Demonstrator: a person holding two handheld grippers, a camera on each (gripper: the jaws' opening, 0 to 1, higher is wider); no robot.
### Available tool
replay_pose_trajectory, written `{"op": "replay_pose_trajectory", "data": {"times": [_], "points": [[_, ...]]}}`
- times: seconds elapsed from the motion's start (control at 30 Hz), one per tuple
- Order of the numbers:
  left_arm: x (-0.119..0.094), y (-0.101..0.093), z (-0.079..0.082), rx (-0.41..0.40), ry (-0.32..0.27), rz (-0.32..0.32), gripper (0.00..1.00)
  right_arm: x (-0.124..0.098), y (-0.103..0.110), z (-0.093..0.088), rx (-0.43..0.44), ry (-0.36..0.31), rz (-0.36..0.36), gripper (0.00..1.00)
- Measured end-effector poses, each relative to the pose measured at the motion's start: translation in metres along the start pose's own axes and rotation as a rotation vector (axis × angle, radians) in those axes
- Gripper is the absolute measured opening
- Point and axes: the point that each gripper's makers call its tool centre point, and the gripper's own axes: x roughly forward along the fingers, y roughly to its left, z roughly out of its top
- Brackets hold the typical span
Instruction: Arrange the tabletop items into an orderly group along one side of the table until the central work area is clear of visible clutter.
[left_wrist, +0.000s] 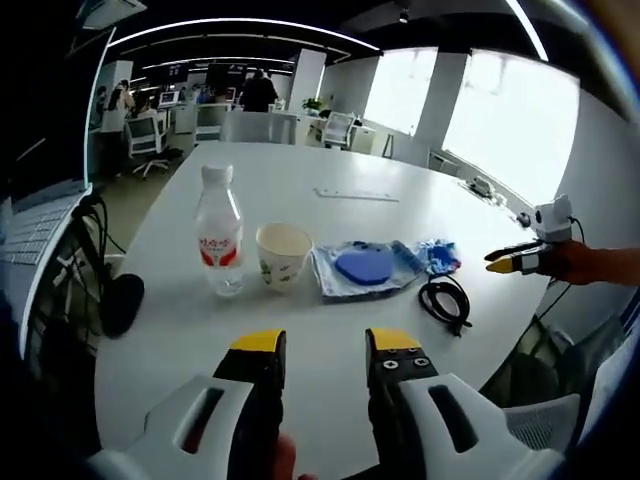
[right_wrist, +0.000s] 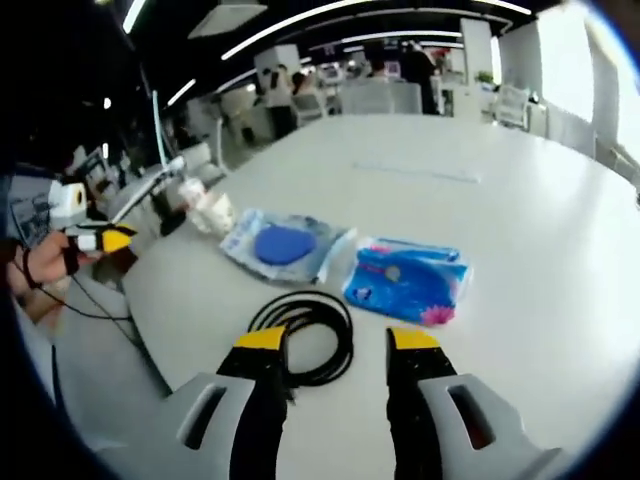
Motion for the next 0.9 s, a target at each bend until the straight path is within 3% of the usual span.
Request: {"op": "replay_pose_trajectory", "data": {"times": [0.17,0.43,0.9], "points": [[-0.007,0.005,-0.001,-0.010,-0.004,0.008,0.32,-0.016,0.002,0.004,0.022,-0.047,-0.009,0.42],[-0.016,0.008,0.001,-0.036,-0.032,0.021,0.33,-0.029,0.023,0.007,-0.052,-0.092,0.024,0.53],[-0.025,0.013,0.003,-0.081,-0.082,0.043,0.37,-0.033,0.025,-0.004,-0.002,-0.068,0.015,0.54]]}}
